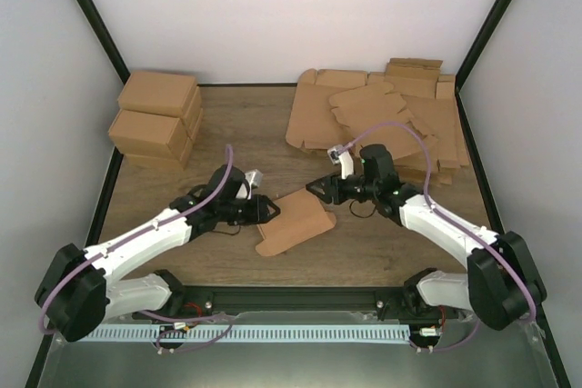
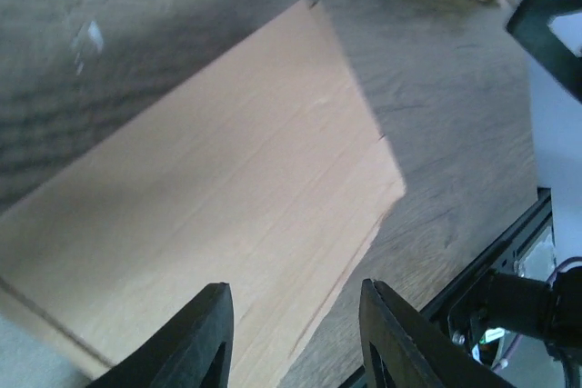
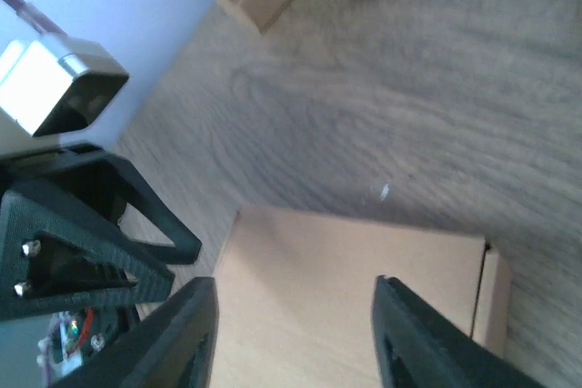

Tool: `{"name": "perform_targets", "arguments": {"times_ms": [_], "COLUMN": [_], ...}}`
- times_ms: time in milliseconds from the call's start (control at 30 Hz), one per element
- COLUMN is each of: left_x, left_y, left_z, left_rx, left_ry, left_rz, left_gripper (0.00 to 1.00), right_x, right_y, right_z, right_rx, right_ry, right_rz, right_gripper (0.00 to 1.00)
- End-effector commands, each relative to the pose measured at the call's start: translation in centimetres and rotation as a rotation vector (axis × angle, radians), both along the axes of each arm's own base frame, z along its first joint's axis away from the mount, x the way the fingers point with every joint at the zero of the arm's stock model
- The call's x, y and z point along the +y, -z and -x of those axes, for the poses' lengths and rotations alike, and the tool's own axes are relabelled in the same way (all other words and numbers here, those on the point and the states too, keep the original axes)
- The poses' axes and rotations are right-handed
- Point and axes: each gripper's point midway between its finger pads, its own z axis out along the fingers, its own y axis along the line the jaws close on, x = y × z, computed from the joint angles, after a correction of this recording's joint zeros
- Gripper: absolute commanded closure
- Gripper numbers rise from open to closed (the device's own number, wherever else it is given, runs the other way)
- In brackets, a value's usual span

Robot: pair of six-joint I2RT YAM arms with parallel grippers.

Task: Fold the paper box

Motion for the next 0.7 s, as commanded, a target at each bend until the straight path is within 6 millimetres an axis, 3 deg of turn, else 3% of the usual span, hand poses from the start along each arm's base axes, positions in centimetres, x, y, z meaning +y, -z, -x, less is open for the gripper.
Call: {"name": "perform_targets", "arguments": {"times_ms": [0,67,100,233,433,567,667], "left_x": [-0.7,-1.0,-1.0,-0.9,1.0,4.8,6.0], "left_y": [-2.9,-3.3,-3.4,-3.4,-2.2,-0.5,-0.2], "left_z": [-1.8,-2.2,-2.3,-2.7,-3.1,-3.8,-3.5], "left_rx": [-0.204,-0.244,-0.255,-0.277,-0.258,-0.169,-0.119], "left_ry": [0.096,0.124,0.131,0.117,0.053,-0.106,-0.134], "left_rz": [-0.035,-0.049,-0.051,-0.067,-0.164,-0.246,-0.169], "left_gripper": [0.56,0.53,0.51,0.45,0.43,0.44,0.43], "right_x": [0.0,-0.2,-0.3,-0.8,-0.4,1.7,3.3], "right_y": [-3.7,-5.2,-5.9,-8.5,-11.6,-12.8,-13.0], "right_z": [-1.8,-2.3,-2.6,-4.3,-6.1,-4.9,-5.8], "right_rx": [-0.177,-0.240,-0.277,-0.384,-0.450,-0.544,-0.572], "right_ry": [0.050,0.068,0.079,0.165,0.230,0.079,0.041], "right_rz": [-0.055,-0.072,-0.081,-0.118,-0.260,-0.342,-0.322], "right_gripper": [0.36,0.09,0.01,0.00,0.00,0.00,0.00]}}
